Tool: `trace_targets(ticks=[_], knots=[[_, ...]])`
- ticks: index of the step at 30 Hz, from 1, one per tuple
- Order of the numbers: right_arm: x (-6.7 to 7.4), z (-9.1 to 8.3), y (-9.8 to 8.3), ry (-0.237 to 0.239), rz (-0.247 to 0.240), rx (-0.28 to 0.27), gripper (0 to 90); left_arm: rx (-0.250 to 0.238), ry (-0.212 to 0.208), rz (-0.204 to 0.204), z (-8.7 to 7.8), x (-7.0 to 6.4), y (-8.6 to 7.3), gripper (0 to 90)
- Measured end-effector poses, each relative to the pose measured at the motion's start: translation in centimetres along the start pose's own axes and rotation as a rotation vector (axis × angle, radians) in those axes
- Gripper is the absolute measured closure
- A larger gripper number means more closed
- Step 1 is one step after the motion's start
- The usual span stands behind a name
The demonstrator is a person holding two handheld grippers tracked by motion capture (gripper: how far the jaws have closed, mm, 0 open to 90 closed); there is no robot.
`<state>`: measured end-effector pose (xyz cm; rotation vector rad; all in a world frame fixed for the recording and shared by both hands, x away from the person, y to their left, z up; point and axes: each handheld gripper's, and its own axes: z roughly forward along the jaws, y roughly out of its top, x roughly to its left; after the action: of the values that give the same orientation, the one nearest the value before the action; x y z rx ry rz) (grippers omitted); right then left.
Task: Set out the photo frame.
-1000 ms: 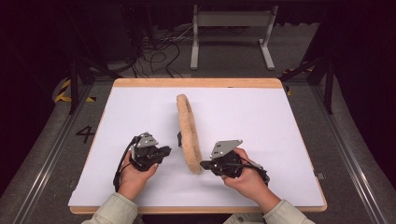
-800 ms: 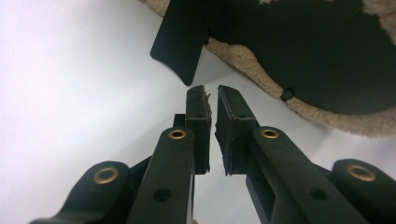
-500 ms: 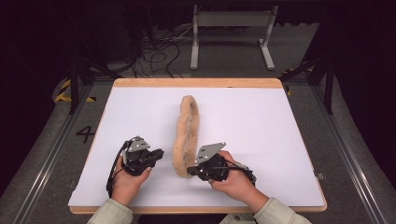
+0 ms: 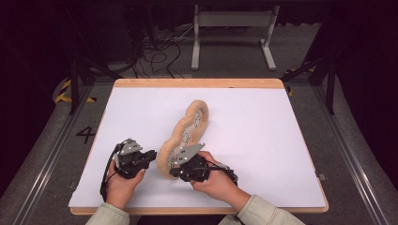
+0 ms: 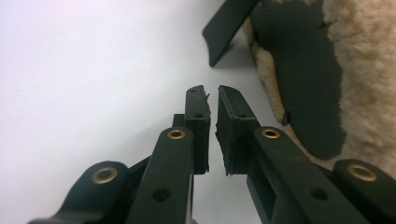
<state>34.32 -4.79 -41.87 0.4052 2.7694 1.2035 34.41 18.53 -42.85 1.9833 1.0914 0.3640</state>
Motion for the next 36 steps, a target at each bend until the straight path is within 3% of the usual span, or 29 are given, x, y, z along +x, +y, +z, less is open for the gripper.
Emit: trace_targets(ticks=[7,9,13,19,27,36], knots=[[-0.3,0.1,-0.2,-0.009,0.021,-0.012,87.6,-0.015,-0.004,-0.015,-0.8,0.3,-0.4,81.2],[-0.7,-0.4,-0.6,-0.018,0.038,-0.016,85.8,-0.022,-0.014,-0.015,-1.1,0.1,-0.4,79.8],[-1.8,-1.7,-1.3,-0.046,0.066,-0.033,80.4,-0.050,-0.012,-0.069,-2.2,-0.3,-0.5,71.4],[-3.4,-3.6,-2.2,-0.089,0.117,-0.058,77.7,-0.079,-0.023,-0.095,-3.5,-0.7,-1.0,65.3],[-5.7,-6.4,-3.2,-0.175,0.163,-0.093,71.8,-0.091,-0.044,-0.074,-5.0,-2.4,-1.4,59.9],[-7.1,-7.6,-4.0,-0.209,0.197,-0.114,66.2,-0.112,-0.081,-0.070,-5.6,-3.4,-1.6,48.3]])
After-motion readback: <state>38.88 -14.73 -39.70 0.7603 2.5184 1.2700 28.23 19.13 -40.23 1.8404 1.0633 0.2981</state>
